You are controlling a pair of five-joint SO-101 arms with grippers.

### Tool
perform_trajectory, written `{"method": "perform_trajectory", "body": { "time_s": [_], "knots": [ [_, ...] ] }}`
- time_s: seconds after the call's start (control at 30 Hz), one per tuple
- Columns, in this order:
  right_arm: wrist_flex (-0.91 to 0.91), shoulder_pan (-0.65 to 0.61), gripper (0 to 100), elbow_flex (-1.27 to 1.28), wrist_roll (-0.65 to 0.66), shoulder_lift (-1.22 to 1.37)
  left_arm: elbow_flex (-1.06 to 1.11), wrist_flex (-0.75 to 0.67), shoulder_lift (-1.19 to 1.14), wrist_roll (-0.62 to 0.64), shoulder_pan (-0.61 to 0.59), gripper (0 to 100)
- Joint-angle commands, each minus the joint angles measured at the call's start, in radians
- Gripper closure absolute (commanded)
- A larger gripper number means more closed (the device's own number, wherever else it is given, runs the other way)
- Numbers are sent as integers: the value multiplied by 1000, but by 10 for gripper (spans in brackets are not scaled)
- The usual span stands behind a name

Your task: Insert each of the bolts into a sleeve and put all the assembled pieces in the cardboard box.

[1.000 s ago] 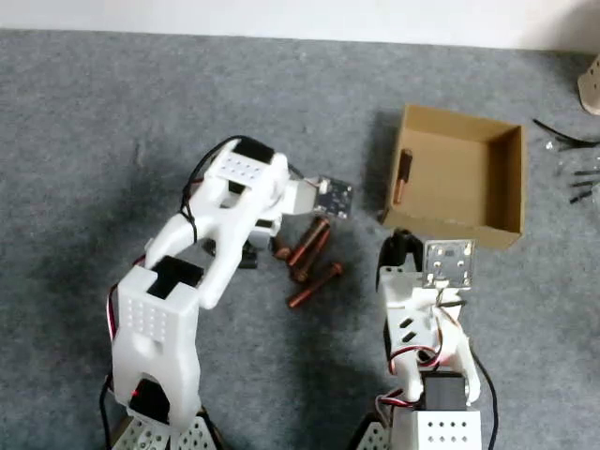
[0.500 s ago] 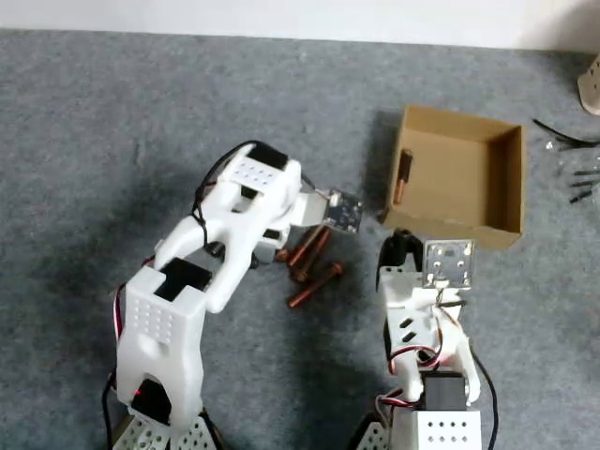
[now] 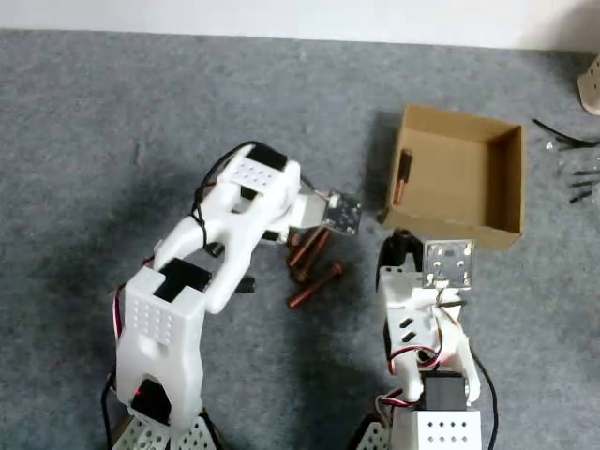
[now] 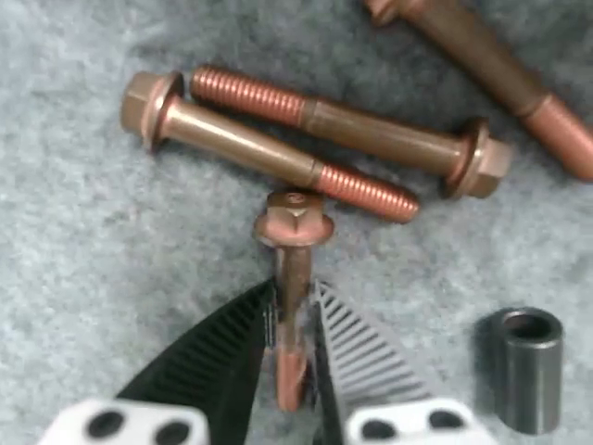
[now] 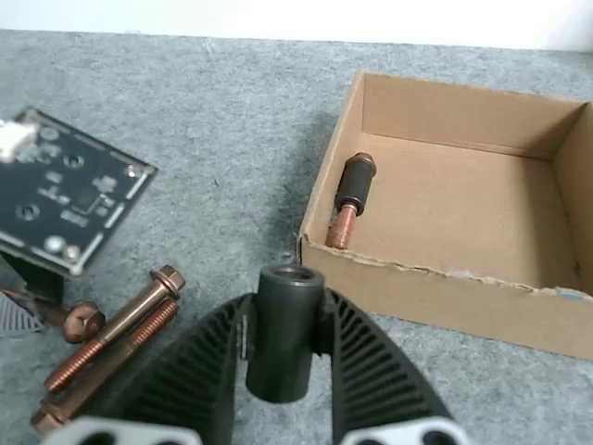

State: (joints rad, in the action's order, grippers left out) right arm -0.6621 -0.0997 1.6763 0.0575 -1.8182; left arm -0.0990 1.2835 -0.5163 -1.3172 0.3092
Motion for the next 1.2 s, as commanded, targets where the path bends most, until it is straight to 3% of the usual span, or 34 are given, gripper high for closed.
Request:
{"method": "perform_trajectory", "body": {
  "time_s": [0.0, 0.1, 0.33, 0.53, 0.67, 0.93, 1.17],
  "knots": [
    [27, 12, 994, 127, 14, -21, -12, 14, 12, -83, 2, 995],
    [27, 12, 994, 127, 14, -21, -16, 12, 19, -58, 4, 995],
    [25, 12, 994, 127, 14, -21, -128, 14, 18, 173, 53, 995],
    [25, 12, 994, 127, 14, -21, -285, 8, 19, 493, 76, 995],
    [25, 33, 994, 127, 14, -21, -381, 18, 21, 631, 76, 995],
    [25, 35, 994, 127, 14, -21, -420, 74, 216, 789, 76, 995],
    [25, 38, 994, 127, 14, -21, -191, 64, 507, 861, 68, 995]
  ]
}}
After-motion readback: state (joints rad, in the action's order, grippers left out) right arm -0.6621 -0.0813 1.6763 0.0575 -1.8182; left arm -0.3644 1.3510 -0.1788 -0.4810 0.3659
